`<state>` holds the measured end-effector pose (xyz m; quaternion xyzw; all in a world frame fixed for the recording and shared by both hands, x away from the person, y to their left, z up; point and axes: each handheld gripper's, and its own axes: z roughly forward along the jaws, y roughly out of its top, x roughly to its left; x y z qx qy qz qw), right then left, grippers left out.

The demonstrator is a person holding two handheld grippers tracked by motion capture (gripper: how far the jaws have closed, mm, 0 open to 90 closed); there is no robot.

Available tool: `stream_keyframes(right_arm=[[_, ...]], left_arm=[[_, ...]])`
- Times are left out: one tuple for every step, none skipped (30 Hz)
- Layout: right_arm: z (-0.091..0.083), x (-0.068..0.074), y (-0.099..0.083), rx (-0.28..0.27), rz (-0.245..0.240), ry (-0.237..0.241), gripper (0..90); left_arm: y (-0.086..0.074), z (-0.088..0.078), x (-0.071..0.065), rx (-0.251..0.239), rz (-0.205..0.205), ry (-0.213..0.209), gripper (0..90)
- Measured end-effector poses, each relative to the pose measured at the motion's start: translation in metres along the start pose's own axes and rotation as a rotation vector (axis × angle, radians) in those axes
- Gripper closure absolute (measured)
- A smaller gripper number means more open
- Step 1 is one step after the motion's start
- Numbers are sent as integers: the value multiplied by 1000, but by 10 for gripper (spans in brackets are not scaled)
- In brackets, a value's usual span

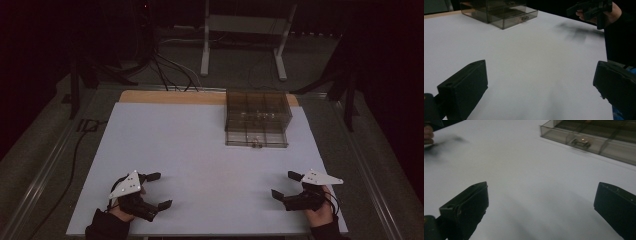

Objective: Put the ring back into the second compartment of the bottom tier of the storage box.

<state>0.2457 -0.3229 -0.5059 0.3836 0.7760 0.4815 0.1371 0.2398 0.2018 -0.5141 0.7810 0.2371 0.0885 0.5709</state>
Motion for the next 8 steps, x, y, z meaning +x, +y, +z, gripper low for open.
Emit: stream_keyframes(right_arm=[[-1,-1,-1,0,0,-6,0],[-1,-1,-2,1,-7,-16,0],[-1,-2,-2,5,-9,-18,0],[0,-2,-3,10,-10,-13,0],[1,-2,-3,14,-10,-14,0],[2,-2,-3,18,-16,-16,0],[2,-2,-3,18,-16,-16,0],[4,-1,-2,19,-19,-9,0]], left_arm=[[0,0,0,-2,0,0,6],[0,0,0,-2,0,0,6],[0,0,0,-2,-2,1,6],[0,0,0,-2,-1,1,6],[0,-1,0,-2,-2,0,6],[0,-1,0,-3,-2,0,6],[0,-1,0,-3,-2,0,6],[0,-1,0,-3,-1,1,6]])
